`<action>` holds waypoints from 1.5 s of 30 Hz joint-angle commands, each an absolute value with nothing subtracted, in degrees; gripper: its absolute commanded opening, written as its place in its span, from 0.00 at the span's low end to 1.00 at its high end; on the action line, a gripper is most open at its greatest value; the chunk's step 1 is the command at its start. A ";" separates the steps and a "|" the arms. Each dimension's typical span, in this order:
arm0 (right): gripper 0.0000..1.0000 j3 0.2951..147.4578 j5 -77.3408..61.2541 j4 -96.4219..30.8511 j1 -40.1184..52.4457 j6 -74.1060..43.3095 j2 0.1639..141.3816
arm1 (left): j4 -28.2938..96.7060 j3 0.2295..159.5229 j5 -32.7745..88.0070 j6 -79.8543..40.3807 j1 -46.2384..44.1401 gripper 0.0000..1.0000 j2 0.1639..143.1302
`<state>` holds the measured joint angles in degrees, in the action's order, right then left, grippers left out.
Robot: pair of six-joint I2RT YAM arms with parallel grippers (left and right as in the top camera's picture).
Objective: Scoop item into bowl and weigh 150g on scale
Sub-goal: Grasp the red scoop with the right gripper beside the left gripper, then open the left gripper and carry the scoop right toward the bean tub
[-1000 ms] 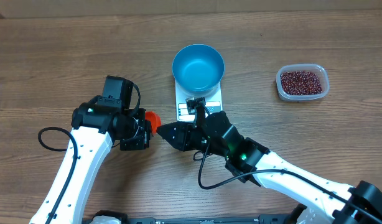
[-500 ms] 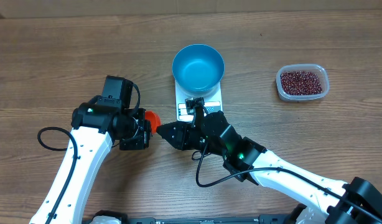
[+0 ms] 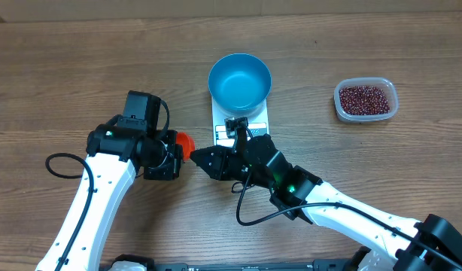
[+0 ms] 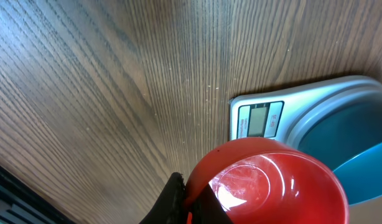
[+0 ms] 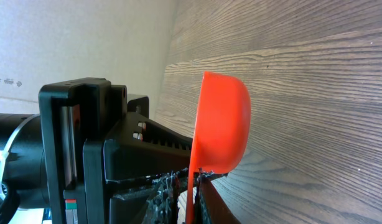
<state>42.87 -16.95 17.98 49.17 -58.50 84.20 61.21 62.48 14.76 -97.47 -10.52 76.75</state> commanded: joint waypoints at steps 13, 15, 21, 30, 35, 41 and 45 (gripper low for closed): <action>0.04 44.34 -16.08 18.72 49.43 -59.96 84.31 | 61.23 62.06 16.36 -92.53 -12.14 0.04 77.19; 0.04 44.34 -16.10 18.76 49.43 -60.03 84.31 | 61.25 62.06 16.38 -92.55 -12.47 0.04 77.19; 0.04 44.34 -16.10 18.06 49.41 -60.01 84.31 | 61.28 62.06 16.16 -92.53 -12.36 0.34 77.19; 0.04 44.34 -19.11 14.83 46.33 -59.55 84.27 | 58.70 62.08 15.92 -84.42 -10.79 0.50 77.14; 0.04 44.34 -20.12 12.64 44.84 -57.65 84.18 | 54.85 62.46 15.92 -75.94 -7.79 0.46 77.12; 0.04 44.36 -21.17 9.21 42.22 -53.25 83.20 | 50.00 63.64 16.19 -63.70 -3.55 0.47 77.12; 0.04 45.58 -22.31 4.56 40.12 -48.95 82.08 | 46.68 65.04 18.02 -51.92 -2.22 0.47 77.12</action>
